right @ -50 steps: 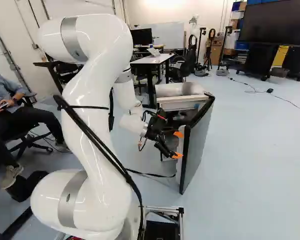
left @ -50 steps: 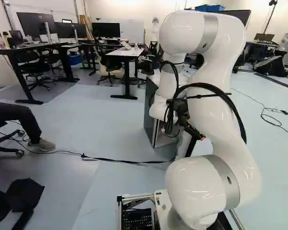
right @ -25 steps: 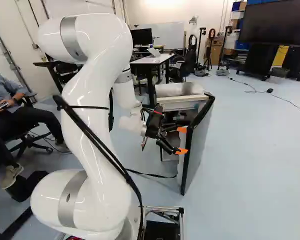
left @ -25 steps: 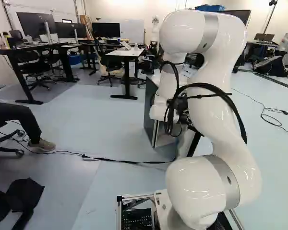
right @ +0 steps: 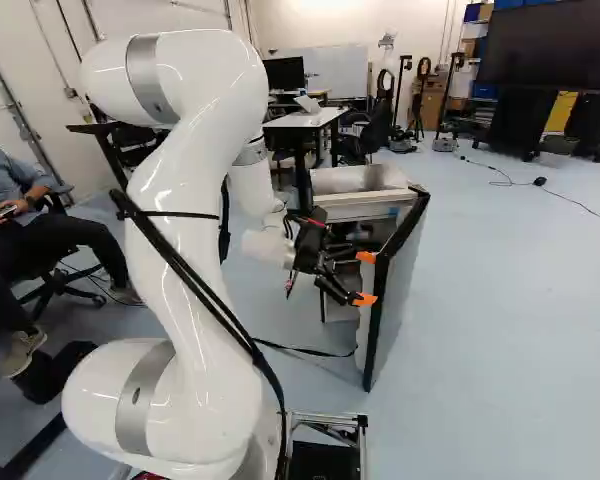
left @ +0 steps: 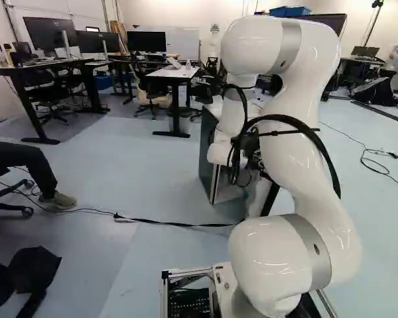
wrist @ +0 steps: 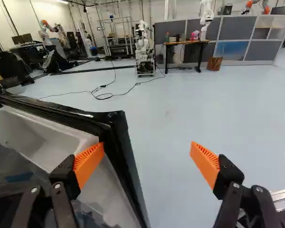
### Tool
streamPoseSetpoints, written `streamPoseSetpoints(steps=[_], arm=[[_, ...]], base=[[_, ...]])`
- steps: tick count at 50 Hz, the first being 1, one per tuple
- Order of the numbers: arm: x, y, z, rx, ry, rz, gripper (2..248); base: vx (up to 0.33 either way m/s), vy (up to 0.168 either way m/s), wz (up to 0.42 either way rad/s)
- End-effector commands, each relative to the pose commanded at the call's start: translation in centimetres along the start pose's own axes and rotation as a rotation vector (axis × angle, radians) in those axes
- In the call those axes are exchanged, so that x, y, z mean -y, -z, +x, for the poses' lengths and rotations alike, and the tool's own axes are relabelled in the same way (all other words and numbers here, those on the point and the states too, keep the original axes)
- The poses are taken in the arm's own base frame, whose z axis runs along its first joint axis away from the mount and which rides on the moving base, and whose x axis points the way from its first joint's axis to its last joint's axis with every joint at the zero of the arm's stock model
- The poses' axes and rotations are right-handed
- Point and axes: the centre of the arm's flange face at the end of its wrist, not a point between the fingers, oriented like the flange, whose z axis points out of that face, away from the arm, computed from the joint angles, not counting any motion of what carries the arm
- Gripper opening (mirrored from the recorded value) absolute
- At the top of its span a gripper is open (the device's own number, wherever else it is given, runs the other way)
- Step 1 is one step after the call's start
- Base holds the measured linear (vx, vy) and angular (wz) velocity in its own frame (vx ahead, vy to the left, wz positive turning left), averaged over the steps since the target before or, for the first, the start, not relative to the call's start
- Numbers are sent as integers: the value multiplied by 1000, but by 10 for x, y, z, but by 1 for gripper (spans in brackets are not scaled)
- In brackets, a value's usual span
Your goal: Open the fridge door
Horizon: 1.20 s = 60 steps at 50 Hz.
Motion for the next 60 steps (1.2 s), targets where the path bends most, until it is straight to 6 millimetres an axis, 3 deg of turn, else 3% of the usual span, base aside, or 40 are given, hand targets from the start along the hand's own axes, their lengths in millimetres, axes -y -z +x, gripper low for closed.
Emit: streamPoseSetpoints(steps=[15, 38, 51, 60], arm=[[9, -30, 10, -33, -49, -95, 247], [-6, -70, 23, -66, -73, -221, 247], [-11, -74, 25, -67, -71, -233, 247], [-21, -66, 22, -66, -47, -218, 247]], base=[[0, 0, 0], [0, 0, 0], [0, 0, 0], [0, 0, 0]])
